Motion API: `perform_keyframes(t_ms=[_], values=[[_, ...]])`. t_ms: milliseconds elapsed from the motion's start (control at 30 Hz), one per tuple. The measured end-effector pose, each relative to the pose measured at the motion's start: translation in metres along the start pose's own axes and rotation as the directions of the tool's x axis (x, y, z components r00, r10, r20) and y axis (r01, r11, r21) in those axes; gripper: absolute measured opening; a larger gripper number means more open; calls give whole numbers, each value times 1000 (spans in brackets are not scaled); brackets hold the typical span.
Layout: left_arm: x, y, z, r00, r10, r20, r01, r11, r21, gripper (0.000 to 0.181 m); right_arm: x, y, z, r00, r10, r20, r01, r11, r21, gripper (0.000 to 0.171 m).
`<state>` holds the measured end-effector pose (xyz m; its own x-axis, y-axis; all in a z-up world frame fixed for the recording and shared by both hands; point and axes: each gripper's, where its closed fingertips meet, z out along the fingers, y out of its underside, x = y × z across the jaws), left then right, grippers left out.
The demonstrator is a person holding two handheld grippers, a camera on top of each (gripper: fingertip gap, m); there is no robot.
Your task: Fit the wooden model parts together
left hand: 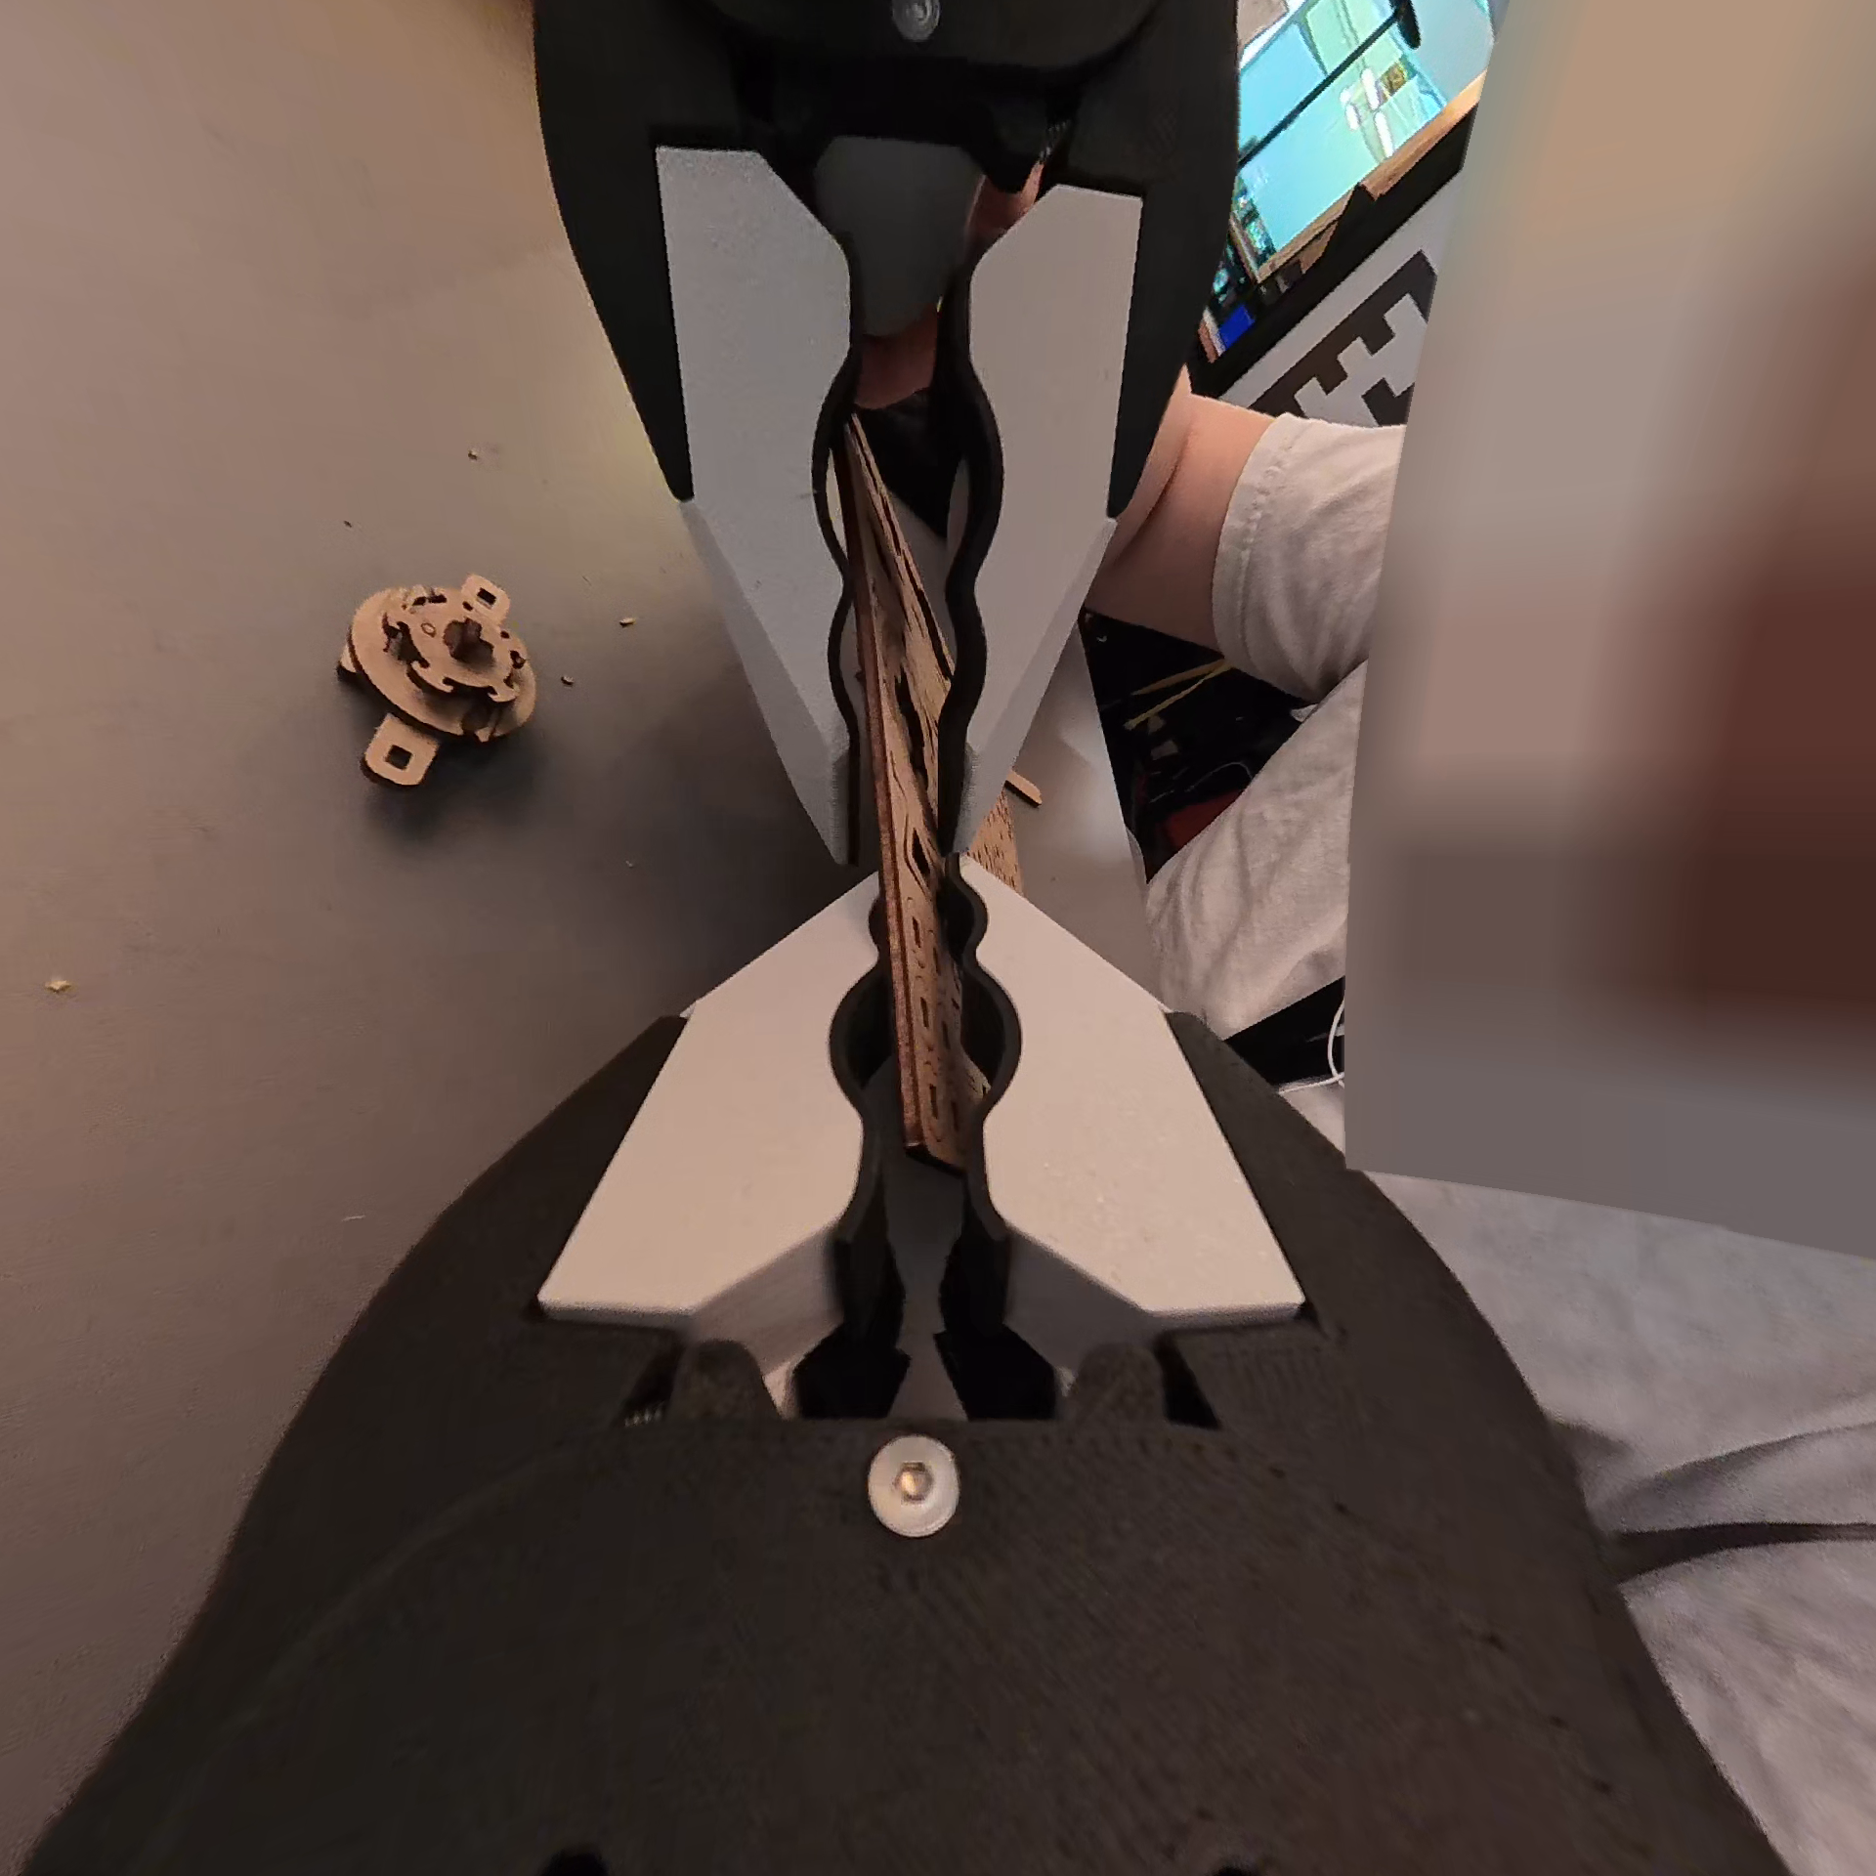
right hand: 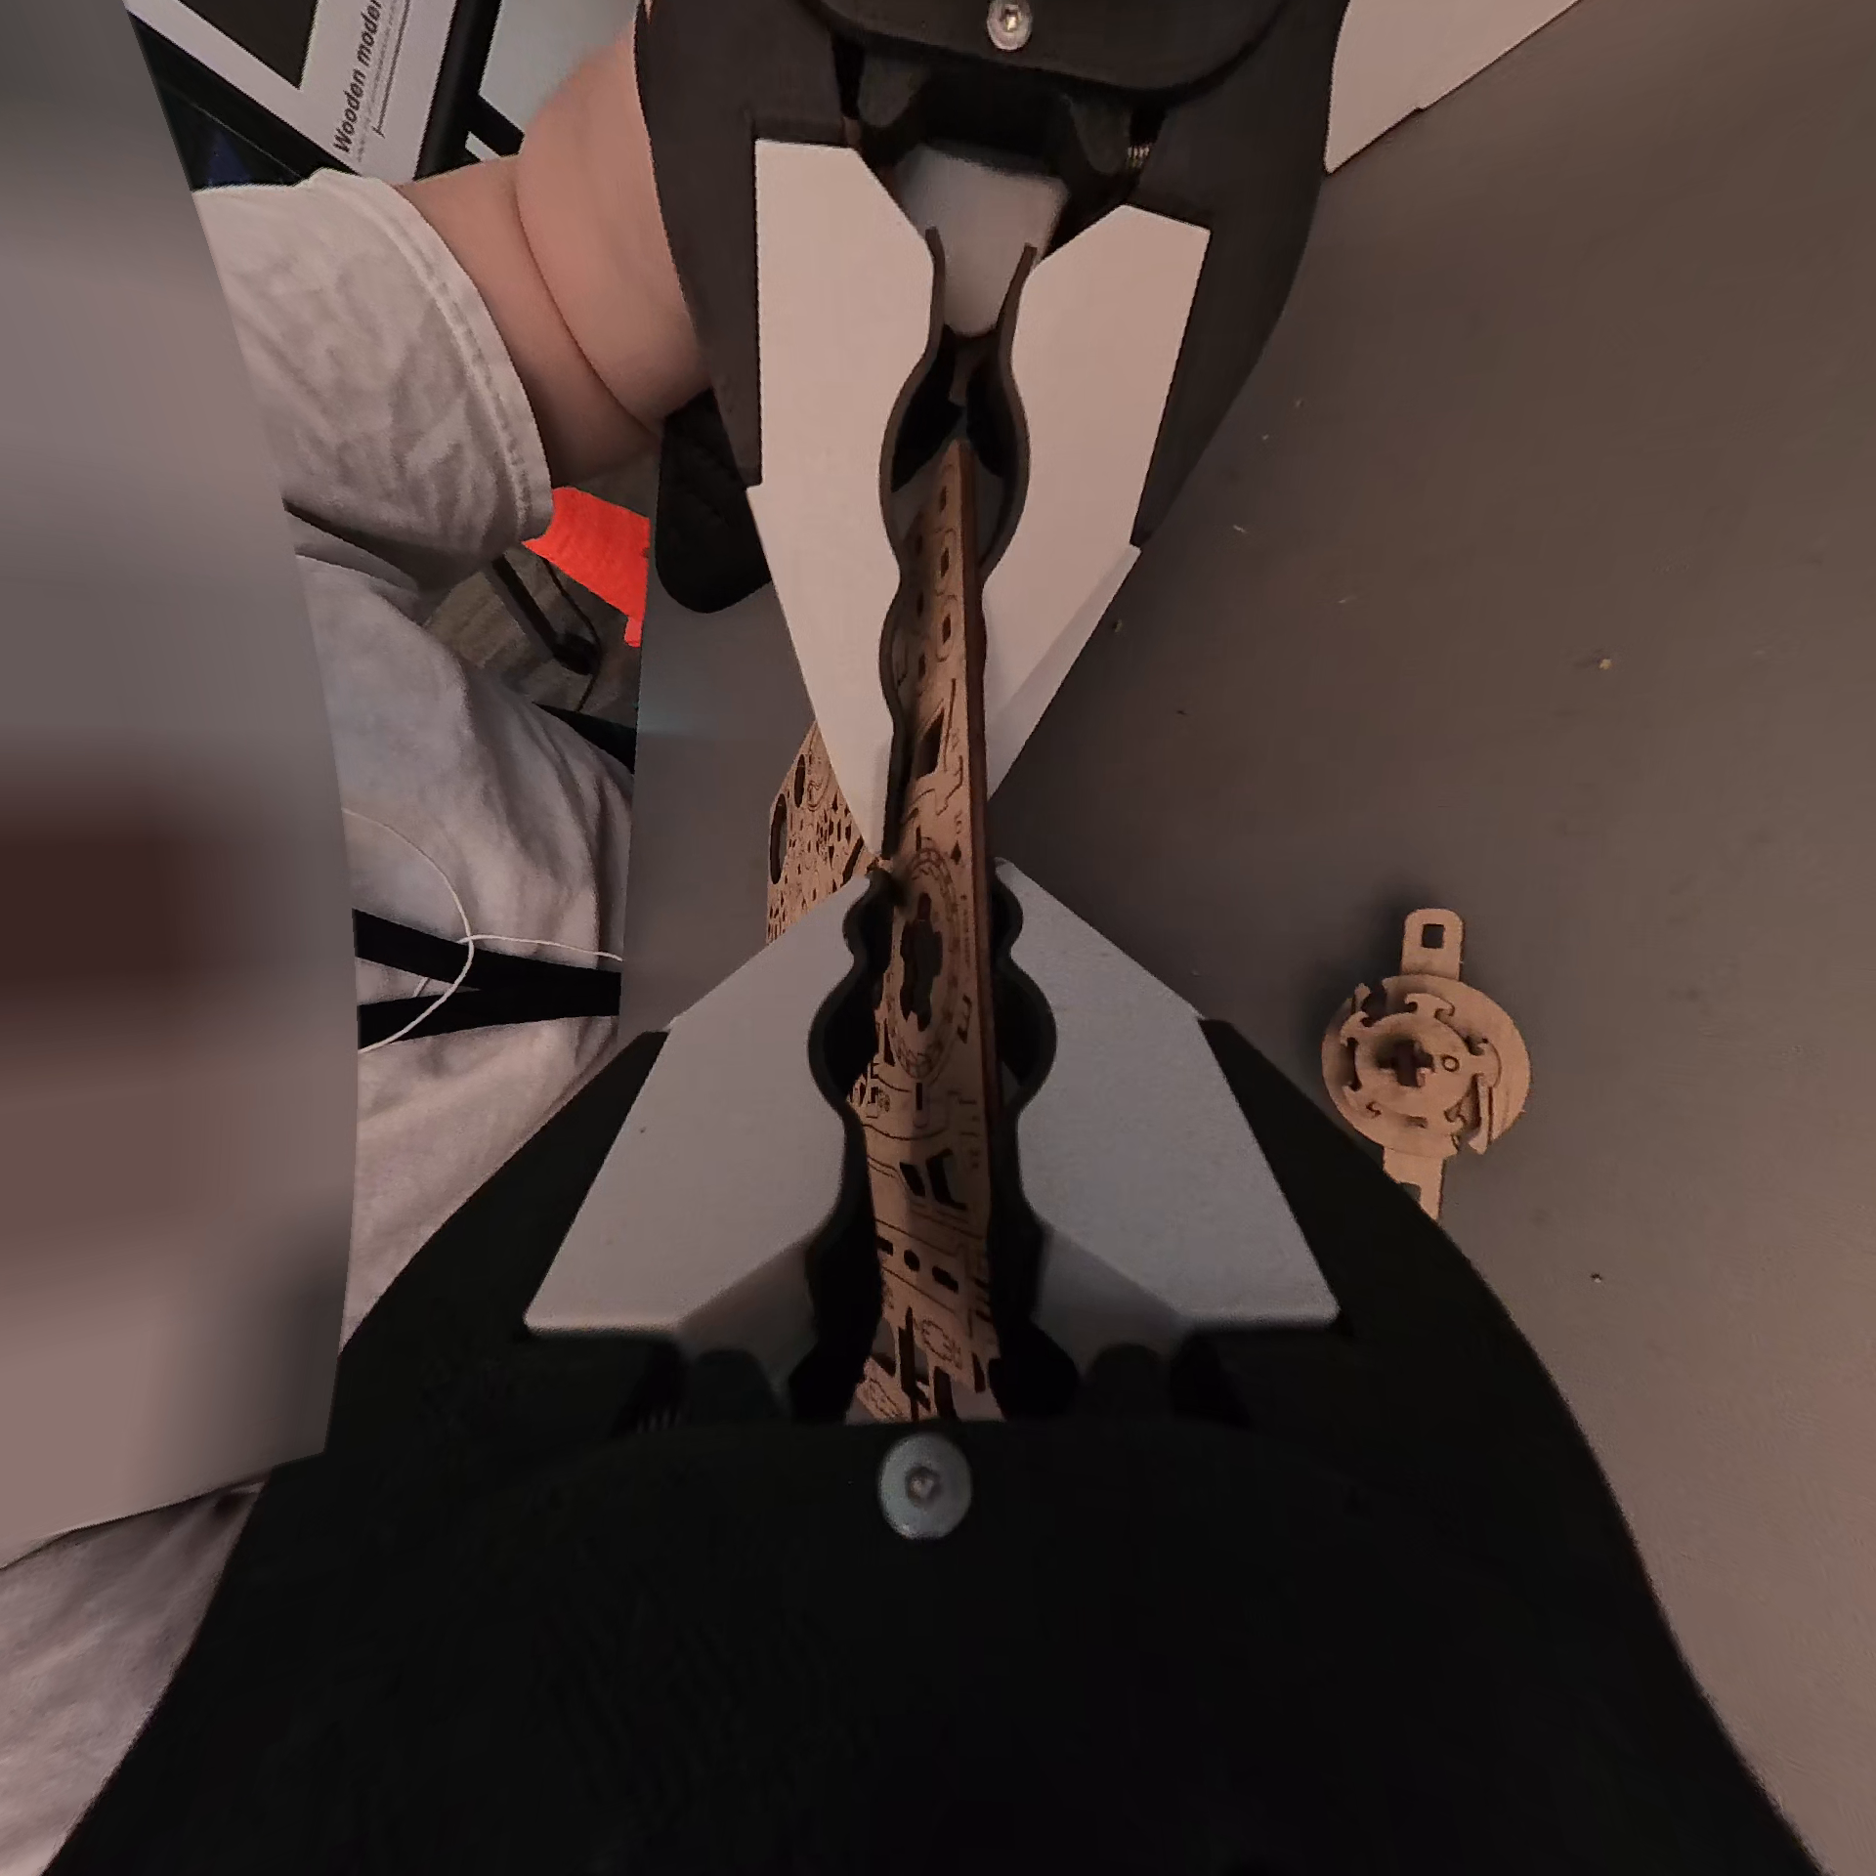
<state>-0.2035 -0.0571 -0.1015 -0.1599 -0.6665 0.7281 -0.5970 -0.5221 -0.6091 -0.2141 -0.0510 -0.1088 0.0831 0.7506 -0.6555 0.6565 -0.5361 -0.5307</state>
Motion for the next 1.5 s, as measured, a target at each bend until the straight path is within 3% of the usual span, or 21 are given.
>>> perform_keyframes(t_ms=[533, 567, 600, 633, 700, 767, 867, 1133, 1333, 1500], values=[[1, 0, 2, 998, -51, 25, 51, 999, -3, 2, 0, -1, -4, 1000, -11, -13, 11, 1000, 0, 14], [1, 0, 2, 998, -54, 27, 54, 999, -1, 2, 3, -1, -4, 999, -12, -34, 12, 1000, -4, 13], [8, -4, 3, 997, -75, -12, 76, 997, 19, 2, 30, 2, -6, 975, -48, -215, 41, 998, -36, 10], [17, -10, 5, 991, -116, -68, 119, 992, 43, 2, 38, 5, -5, 965, -66, -255, 53, 997, -58, 12], [7, -1, 7, 996, -93, -4, 93, 996, -8, 2, 28, 4, -4, 967, -93, -236, 79, 994, -71, 1], [10, 4, 7, 995, -89, -42, 87, 996, -36, 1, 18, 5, -4, 955, -169, -242, 148, 984, -103, 5], [4, 4, 9, 998, -67, -5, 67, 997, -41, 3, 14, 4, -1, 976, -106, -192, 93, 993, -77, 25], [2, 2, -2, 999, -39, 0, 39, 999, -32, 3, 3, -17, -27, 976, -104, -189, 117, 991, 60, 32], [11, 14, -1, 999, -26, -31, 23, 994, -110, 3, -8, -41, -44, 978, -137, -154, 170, 960, 221, 35], [18, 32, 8, 996, -54, -69, 38, 976, -215, 3, 6, -24, -49, 953, -182, -242, 212, 972, 102, 35]])
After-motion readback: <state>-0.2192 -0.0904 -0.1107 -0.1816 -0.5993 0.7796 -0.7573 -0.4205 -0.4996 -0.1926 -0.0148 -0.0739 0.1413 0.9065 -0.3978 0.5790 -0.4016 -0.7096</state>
